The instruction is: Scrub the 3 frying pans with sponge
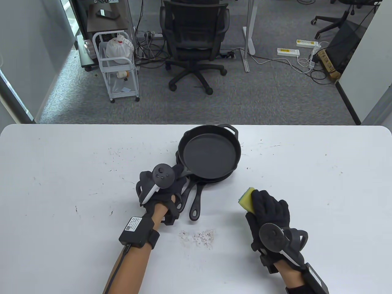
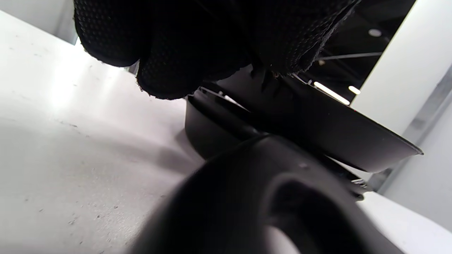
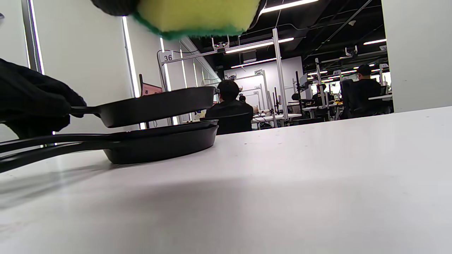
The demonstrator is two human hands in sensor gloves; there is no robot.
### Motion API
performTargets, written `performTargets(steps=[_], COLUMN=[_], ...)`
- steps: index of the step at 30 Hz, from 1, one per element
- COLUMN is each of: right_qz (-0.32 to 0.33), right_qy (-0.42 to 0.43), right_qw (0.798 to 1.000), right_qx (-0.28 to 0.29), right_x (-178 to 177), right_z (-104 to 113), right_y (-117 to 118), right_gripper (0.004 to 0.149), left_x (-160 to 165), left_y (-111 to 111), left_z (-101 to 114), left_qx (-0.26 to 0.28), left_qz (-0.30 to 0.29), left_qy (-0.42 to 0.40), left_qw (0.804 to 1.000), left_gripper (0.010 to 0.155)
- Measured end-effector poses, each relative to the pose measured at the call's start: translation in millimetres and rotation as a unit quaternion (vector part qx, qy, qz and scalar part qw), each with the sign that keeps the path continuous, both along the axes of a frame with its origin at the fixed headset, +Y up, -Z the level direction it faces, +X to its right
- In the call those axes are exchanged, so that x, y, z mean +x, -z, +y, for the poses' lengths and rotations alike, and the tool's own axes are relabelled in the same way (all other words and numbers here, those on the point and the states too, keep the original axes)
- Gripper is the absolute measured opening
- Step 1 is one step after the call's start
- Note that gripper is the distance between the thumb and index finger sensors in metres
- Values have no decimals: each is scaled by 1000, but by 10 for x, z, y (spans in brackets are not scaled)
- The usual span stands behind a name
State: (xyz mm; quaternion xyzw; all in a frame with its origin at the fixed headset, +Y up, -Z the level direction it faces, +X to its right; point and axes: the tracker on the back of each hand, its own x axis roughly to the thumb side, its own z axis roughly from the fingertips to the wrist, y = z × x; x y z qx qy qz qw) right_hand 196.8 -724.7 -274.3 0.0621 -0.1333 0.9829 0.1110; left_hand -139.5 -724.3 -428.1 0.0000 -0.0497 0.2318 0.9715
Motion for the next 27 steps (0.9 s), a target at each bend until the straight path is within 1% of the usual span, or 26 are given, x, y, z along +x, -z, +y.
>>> performTargets(steps=[3,6,9,12,14,16,19,21,23,25,26,27], right_qz=[1,2,3,5,5,6,5,6,8,3,5,7], right_qy=[0,0,-2,-10,-17,-20,-24,-31,-39,-42,-40,-37], right_qw=[1000,1000,1000,1000,1000,1000,1000,999,999,999,999,999], right_qx=[2,1,-2,-2,-2,0,-5,-11,-14,-23,-31,-35], right_x=[-1,-3,-10,-35,-50,-56,-56,-63,-64,-58,-58,-59], right_z=[1,2,-9,-17,-9,-7,-7,1,5,5,3,0], right_y=[3,10,13,13,11,9,15,28,44,54,61,62], right_gripper=[71,71,71,71,71,71,71,71,72,72,72,72], left_x=[-10,-44,-75,-32,-10,-21,-84,-133,-173,-188,-178,-166], left_y=[45,49,57,47,28,-27,-189,-375,-585,-792,-916,-990], left_z=[-58,-106,-170,-258,-255,-183,36,200,339,410,415,407], left_qx=[-17,-22,-31,-44,-39,-20,23,55,86,105,108,112], left_qz=[-6,1,5,-1,1,11,-1,-13,-23,-39,-47,-52], left_qy=[11,15,6,15,23,19,31,59,95,117,124,129], left_qw=[1000,1000,999,999,999,1000,999,997,992,987,985,984], left_gripper=[60,60,60,61,63,70,84,92,96,99,100,101])
